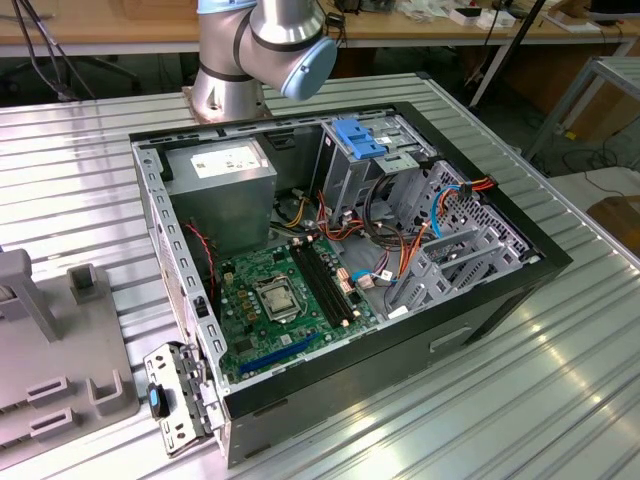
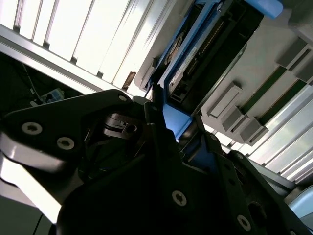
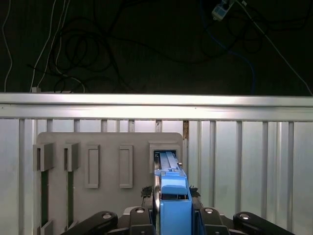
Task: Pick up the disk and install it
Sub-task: 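Pick up the disk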
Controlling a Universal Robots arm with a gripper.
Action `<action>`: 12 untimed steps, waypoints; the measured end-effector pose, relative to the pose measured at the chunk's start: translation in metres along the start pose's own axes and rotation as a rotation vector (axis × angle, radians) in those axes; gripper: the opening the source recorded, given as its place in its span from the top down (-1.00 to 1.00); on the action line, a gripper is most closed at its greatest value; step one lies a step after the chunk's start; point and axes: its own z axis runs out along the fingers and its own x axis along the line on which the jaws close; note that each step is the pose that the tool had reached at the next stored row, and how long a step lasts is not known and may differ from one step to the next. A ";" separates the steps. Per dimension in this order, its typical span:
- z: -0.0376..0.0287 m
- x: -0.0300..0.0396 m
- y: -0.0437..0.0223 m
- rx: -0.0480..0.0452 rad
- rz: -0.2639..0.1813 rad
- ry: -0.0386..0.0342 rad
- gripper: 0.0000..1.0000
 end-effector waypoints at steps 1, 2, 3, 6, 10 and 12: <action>0.0000 0.0000 0.0000 0.0000 0.000 0.0000 0.25; 0.0000 0.0000 0.0000 0.0000 0.000 0.0000 0.25; 0.0000 0.0000 0.0000 0.0000 0.000 0.0000 0.25; -0.0004 0.0000 0.0000 0.0004 0.000 -0.0001 0.25; -0.0068 -0.0002 -0.0001 0.0003 0.000 0.0033 0.25; -0.0099 -0.0003 -0.0001 0.0004 0.000 0.0059 0.25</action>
